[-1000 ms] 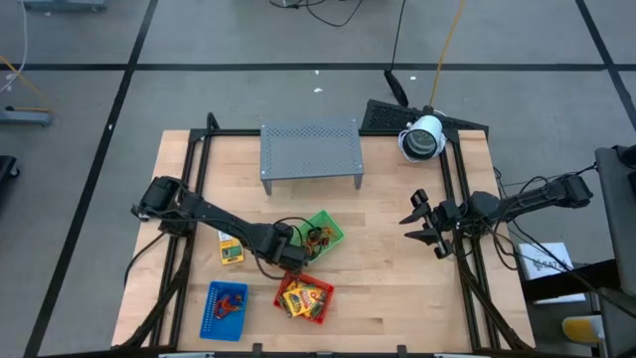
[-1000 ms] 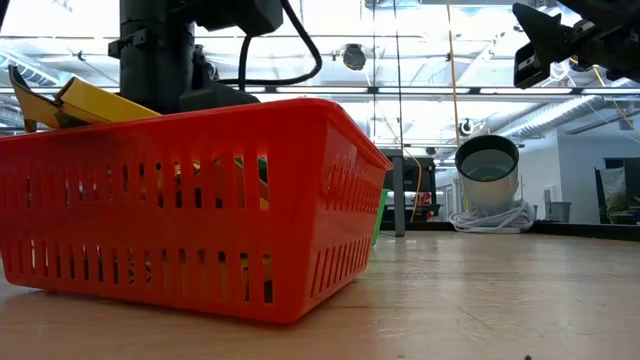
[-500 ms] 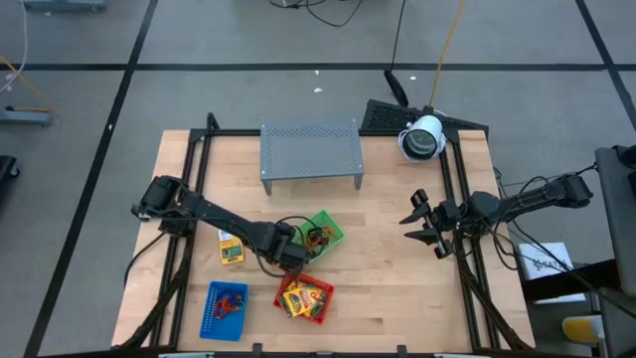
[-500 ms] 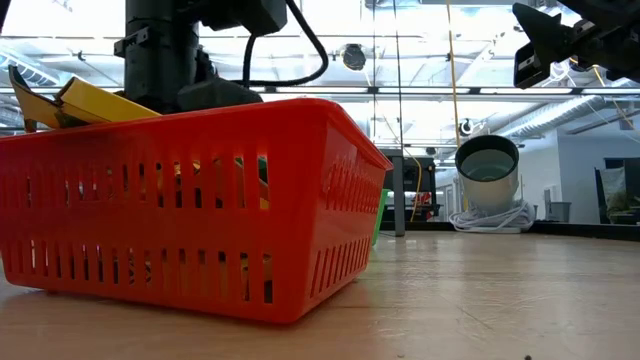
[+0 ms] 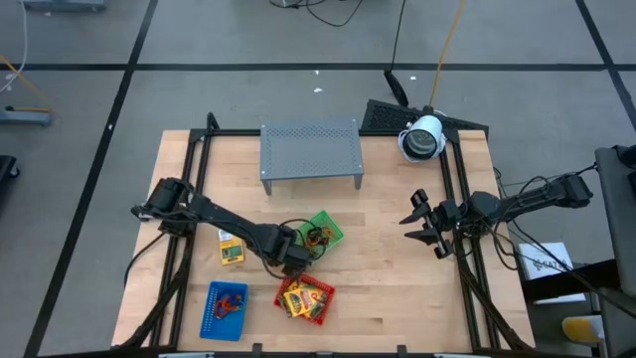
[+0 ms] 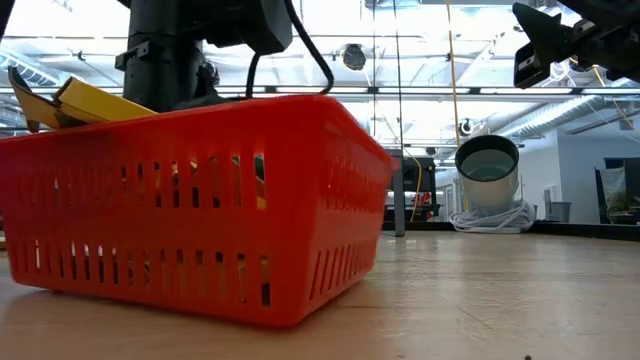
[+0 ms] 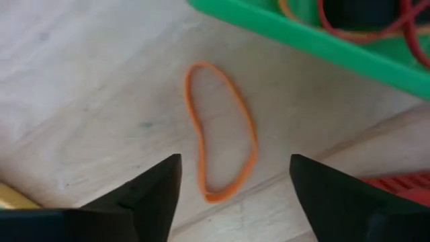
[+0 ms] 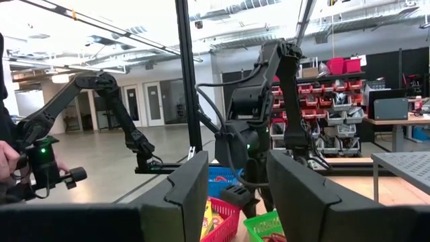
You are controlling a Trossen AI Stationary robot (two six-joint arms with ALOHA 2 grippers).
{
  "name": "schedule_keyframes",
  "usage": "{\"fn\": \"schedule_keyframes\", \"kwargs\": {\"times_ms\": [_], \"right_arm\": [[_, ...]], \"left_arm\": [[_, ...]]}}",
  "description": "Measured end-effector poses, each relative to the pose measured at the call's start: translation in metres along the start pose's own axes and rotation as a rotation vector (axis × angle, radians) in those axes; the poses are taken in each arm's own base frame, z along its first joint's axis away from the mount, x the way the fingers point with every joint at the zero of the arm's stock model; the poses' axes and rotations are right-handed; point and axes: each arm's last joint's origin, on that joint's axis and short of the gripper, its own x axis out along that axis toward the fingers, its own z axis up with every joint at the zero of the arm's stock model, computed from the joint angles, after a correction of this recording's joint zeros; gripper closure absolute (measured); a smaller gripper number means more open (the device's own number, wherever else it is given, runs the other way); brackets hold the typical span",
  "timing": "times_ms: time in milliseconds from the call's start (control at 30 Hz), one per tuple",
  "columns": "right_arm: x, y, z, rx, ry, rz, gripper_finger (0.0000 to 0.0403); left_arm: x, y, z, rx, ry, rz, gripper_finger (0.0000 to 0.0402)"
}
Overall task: Pick & Place Office Desk Supplies
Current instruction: Put the orange rubber band into the green basket
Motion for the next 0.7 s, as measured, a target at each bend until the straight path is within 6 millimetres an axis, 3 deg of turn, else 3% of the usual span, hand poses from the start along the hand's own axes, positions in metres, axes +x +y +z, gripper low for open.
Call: {"fn": "schedule_keyframes", "kwargs": {"times_ms": [267, 700], "right_arm": [[0.0, 0.0, 0.0, 0.0, 0.001, 0.0, 0.0261], [0.0, 0.0, 0.0, 0.0, 0.0, 0.0, 0.0261]], "left_arm": [[0.002, 0.001, 0.0, -0.009, 0.019, 0.015, 0.006], [0.014, -0.002, 0.005, 0.014, 0.074, 0.025, 0.0055]]}}
